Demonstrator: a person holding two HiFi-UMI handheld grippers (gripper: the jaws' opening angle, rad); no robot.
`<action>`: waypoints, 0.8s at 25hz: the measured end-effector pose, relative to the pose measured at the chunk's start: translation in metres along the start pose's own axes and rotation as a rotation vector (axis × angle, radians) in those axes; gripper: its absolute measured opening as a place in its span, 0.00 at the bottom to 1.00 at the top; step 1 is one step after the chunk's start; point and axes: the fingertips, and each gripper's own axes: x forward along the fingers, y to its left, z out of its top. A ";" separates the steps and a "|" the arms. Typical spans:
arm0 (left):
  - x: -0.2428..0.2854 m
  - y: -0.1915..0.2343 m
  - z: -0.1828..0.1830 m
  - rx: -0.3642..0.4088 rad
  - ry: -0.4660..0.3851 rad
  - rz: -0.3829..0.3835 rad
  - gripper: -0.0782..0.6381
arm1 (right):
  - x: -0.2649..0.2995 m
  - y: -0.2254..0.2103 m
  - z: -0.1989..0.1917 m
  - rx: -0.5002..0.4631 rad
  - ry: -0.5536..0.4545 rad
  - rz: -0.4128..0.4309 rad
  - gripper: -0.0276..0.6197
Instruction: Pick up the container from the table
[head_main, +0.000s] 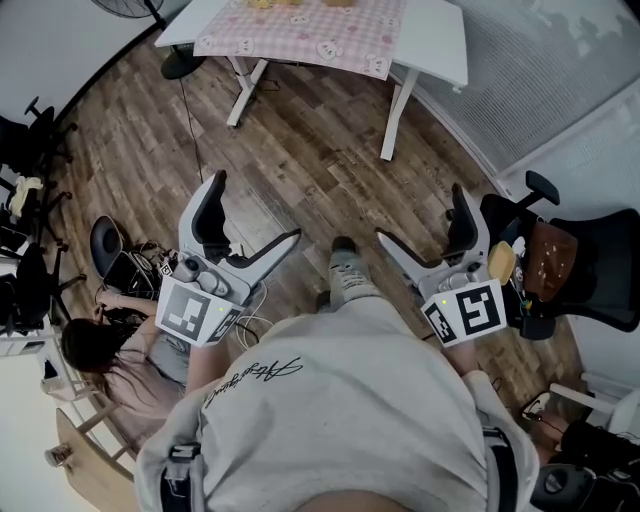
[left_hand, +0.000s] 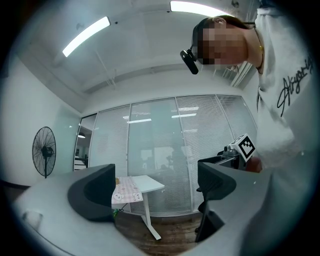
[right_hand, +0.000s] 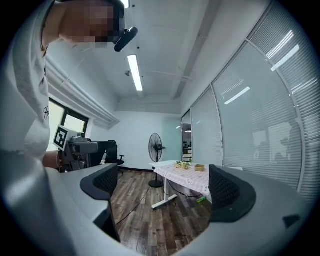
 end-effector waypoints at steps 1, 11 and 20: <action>0.000 0.002 0.000 0.001 -0.001 -0.003 0.80 | 0.003 0.000 0.001 -0.002 -0.002 -0.003 0.90; 0.017 0.039 -0.007 0.017 0.011 0.028 0.80 | 0.051 -0.017 -0.003 0.023 0.010 0.036 0.90; 0.076 0.098 -0.027 0.022 0.012 0.026 0.80 | 0.131 -0.053 -0.012 -0.026 0.033 0.063 0.90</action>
